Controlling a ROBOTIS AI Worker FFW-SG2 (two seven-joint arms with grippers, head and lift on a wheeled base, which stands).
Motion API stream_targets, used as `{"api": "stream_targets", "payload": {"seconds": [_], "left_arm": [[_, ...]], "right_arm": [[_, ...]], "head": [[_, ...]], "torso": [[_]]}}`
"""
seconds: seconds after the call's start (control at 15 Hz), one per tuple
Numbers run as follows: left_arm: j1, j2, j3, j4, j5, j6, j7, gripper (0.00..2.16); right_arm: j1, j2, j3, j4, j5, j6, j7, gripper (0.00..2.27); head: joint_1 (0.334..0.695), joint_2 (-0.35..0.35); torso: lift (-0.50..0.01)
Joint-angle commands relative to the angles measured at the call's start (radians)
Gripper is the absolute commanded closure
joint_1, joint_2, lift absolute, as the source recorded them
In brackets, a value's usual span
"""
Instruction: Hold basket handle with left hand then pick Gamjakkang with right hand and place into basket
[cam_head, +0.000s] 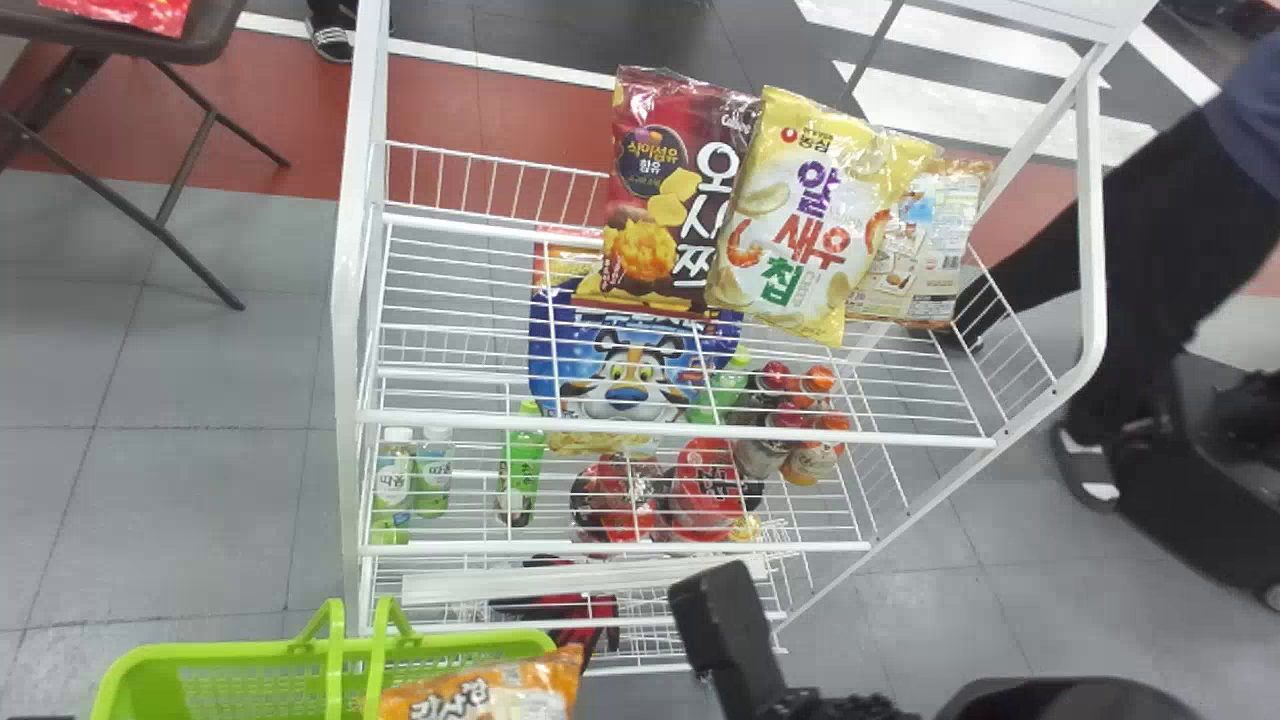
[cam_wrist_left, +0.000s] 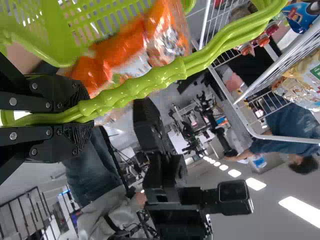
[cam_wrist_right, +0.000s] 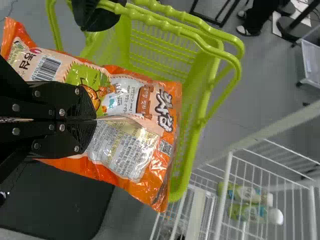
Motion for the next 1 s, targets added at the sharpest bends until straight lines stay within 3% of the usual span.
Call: {"api": "stream_targets", "payload": {"seconds": [0.0, 0.2, 0.67, 0.73, 0.8, 0.87, 0.93], "left_arm": [[0.0, 0.001, 0.001, 0.0, 0.0, 0.0, 0.0, 2.06], [-0.002, 0.003, 0.002, 0.0, 0.0, 0.006, 0.0, 2.06], [-0.009, 0.001, 0.005, 0.002, 0.005, 0.006, 0.0, 2.06], [-0.009, 0.001, 0.005, 0.0, 0.005, 0.006, -0.002, 2.06], [-0.009, 0.003, 0.007, 0.0, 0.006, 0.006, -0.002, 2.06], [-0.009, 0.006, 0.01, 0.0, 0.009, 0.006, -0.003, 2.06], [-0.009, 0.008, 0.013, 0.0, 0.011, 0.006, -0.003, 2.06]], "right_arm": [[-0.029, 0.006, 0.075, 0.084, 0.052, -0.147, 0.0, 2.25], [-0.117, 0.023, 0.156, 0.239, 0.099, -0.205, 0.0, 2.25], [-0.166, 0.037, 0.294, 0.389, 0.145, -0.291, 0.014, 2.25], [-0.172, 0.043, 0.295, 0.4, 0.147, -0.294, 0.011, 1.96], [-0.173, 0.043, 0.297, 0.399, 0.164, -0.297, 0.002, 1.06], [-0.172, 0.043, 0.297, 0.386, 0.191, -0.288, -0.001, 0.0], [-0.166, 0.043, 0.297, 0.371, 0.228, -0.285, -0.006, 0.0]], "head": [[0.695, -0.333], [0.695, -0.211], [0.695, -0.059], [0.695, -0.041], [0.695, -0.028], [0.695, -0.02], [0.695, -0.019]], "torso": [[-0.02], [-0.02], [-0.02], [-0.02], [-0.02], [-0.02], [-0.02]]}}
